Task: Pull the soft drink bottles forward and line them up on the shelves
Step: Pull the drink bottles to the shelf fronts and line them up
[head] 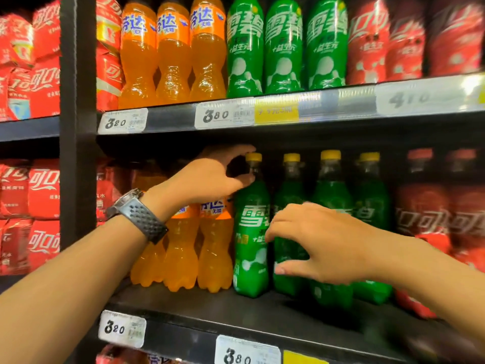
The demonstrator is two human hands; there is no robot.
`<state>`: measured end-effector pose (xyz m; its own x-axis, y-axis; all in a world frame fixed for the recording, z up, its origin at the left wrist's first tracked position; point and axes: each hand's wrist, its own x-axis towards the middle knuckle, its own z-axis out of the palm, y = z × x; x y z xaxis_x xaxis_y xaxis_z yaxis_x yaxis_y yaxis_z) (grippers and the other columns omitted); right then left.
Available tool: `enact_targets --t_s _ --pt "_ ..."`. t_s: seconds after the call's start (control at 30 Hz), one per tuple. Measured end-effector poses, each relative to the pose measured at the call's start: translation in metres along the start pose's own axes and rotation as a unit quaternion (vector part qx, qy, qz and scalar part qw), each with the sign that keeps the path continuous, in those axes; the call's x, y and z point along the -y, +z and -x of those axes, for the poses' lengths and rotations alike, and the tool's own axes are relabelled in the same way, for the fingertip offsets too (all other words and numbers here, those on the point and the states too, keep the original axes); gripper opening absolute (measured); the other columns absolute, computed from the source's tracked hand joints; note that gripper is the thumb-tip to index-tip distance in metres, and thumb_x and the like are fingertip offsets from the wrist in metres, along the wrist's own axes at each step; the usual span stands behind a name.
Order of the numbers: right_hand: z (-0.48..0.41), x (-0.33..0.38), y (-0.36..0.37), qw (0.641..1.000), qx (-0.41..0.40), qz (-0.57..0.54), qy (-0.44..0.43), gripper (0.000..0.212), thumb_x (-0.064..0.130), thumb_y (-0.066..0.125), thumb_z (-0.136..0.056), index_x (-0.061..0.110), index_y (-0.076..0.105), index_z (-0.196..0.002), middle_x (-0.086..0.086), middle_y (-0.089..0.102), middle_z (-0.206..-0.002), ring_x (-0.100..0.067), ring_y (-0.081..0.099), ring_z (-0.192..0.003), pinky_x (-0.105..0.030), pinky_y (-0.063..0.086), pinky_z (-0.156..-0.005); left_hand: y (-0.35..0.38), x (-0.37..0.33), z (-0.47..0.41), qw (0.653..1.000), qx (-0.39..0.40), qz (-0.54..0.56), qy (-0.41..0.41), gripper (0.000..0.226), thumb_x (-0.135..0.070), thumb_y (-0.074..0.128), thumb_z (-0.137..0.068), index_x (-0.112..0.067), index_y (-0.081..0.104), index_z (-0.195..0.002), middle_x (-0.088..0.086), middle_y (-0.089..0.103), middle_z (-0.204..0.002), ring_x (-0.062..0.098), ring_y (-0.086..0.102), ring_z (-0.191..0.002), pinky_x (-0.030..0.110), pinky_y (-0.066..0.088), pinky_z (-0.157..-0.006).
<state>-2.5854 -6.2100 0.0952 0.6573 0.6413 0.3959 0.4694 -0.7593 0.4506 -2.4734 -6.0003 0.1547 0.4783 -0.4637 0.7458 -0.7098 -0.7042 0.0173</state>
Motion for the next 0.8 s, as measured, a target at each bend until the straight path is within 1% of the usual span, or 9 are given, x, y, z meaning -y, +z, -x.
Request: enact_targets --t_s 0.1,0.23,0.37,0.43,0.5,0.57,0.63,0.7,0.8 --pt "0.013 -0.019 -0.015 0.998 -0.031 0.058 0.012 0.045 0.062 0.047 -0.085 0.035 0.052 -0.122 0.017 0.051 -0.123 -0.006 0.046 -0.116 -0.026 0.039 -0.096 -0.002 -0.002 -0.007 0.999 -0.002 0.05 -0.008 0.046 -0.044 0.064 -0.086 -0.042 0.047 -0.128 -0.012 0.058 -0.123 0.007 0.054 -0.107 0.015 0.035 -0.079" --pt "0.022 -0.045 -0.035 0.99 -0.081 0.088 0.07 0.045 0.059 0.043 -0.085 0.034 0.054 -0.121 0.014 0.053 -0.129 -0.011 0.053 -0.116 -0.032 0.047 -0.094 -0.003 -0.006 -0.015 0.995 0.002 0.102 -0.019 0.03 -0.038 0.065 -0.087 -0.031 0.056 -0.114 -0.009 0.064 -0.106 0.01 0.059 -0.098 0.014 0.039 -0.072" --pt "0.024 -0.07 -0.041 0.985 -0.107 0.081 0.108 0.051 0.053 0.046 -0.085 0.031 0.05 -0.131 0.009 0.042 -0.143 -0.014 0.039 -0.131 -0.038 0.032 -0.109 -0.003 -0.013 -0.021 0.992 0.003 0.117 -0.04 0.035 -0.041 0.069 -0.083 -0.021 0.059 -0.11 0.0 0.066 -0.097 0.013 0.061 -0.091 0.023 0.045 -0.078" --pt "0.024 -0.079 -0.042 0.98 -0.117 0.085 0.138 0.054 0.049 0.049 -0.087 0.031 0.044 -0.137 0.007 0.033 -0.15 -0.02 0.032 -0.135 -0.039 0.027 -0.112 -0.005 -0.016 -0.026 0.993 0.009 0.104 -0.049 0.034 -0.04 0.069 -0.084 -0.018 0.059 -0.109 0.002 0.065 -0.097 0.017 0.061 -0.093 0.031 0.046 -0.083" --pt "0.024 -0.087 -0.045 0.976 -0.128 0.055 0.168 0.057 0.046 0.052 -0.088 0.03 0.04 -0.14 0.004 0.032 -0.151 -0.024 0.033 -0.135 -0.037 0.027 -0.113 -0.007 -0.019 -0.03 0.995 0.022 0.082 -0.048 0.032 -0.038 0.067 -0.086 -0.018 0.059 -0.108 0.003 0.064 -0.1 0.019 0.06 -0.095 0.033 0.047 -0.085" --pt "0.022 -0.094 -0.046 0.97 -0.131 0.021 0.202 0.058 0.045 0.053 -0.089 0.032 0.036 -0.142 0.003 0.039 -0.148 -0.024 0.04 -0.131 -0.033 0.031 -0.107 -0.008 -0.019 -0.032 0.996 0.033 0.072 -0.04 0.028 -0.036 0.065 -0.088 -0.018 0.058 -0.109 0.002 0.063 -0.099 0.019 0.059 -0.096 0.031 0.047 -0.083" --pt "0.017 -0.099 -0.048 0.964 -0.116 -0.007 0.24 0.055 0.048 0.052 -0.089 0.036 0.036 -0.141 0.002 0.05 -0.139 -0.025 0.05 -0.122 -0.034 0.039 -0.1 -0.008 -0.016 -0.032 0.995 0.04 0.078 -0.04 0.028 -0.035 0.064 -0.089 -0.02 0.058 -0.112 -0.003 0.06 -0.096 0.015 0.057 -0.095 0.023 0.044 -0.074" --pt "0.013 -0.102 -0.049 0.958 -0.112 -0.048 0.259 0.048 0.047 0.053 -0.089 0.034 0.045 -0.135 0.0 0.061 -0.124 -0.022 0.058 -0.109 -0.032 0.045 -0.093 -0.008 -0.015 -0.034 0.994 0.053 0.081 -0.041 0.032 -0.037 0.062 -0.09 -0.022 0.058 -0.118 -0.007 0.057 -0.098 0.01 0.054 -0.095 0.02 0.039 -0.072" --pt "0.007 -0.105 -0.051 0.952 -0.115 -0.134 0.249 0.035 0.037 0.058 -0.089 0.024 0.059 -0.122 0.0 0.067 -0.108 -0.014 0.062 -0.097 -0.031 0.047 -0.09 -0.01 -0.014 -0.037 0.994 0.074 0.076 -0.035 0.033 -0.038 0.061 -0.091 -0.026 0.058 -0.122 -0.008 0.057 -0.102 0.005 0.052 -0.095 0.013 0.035 -0.07"
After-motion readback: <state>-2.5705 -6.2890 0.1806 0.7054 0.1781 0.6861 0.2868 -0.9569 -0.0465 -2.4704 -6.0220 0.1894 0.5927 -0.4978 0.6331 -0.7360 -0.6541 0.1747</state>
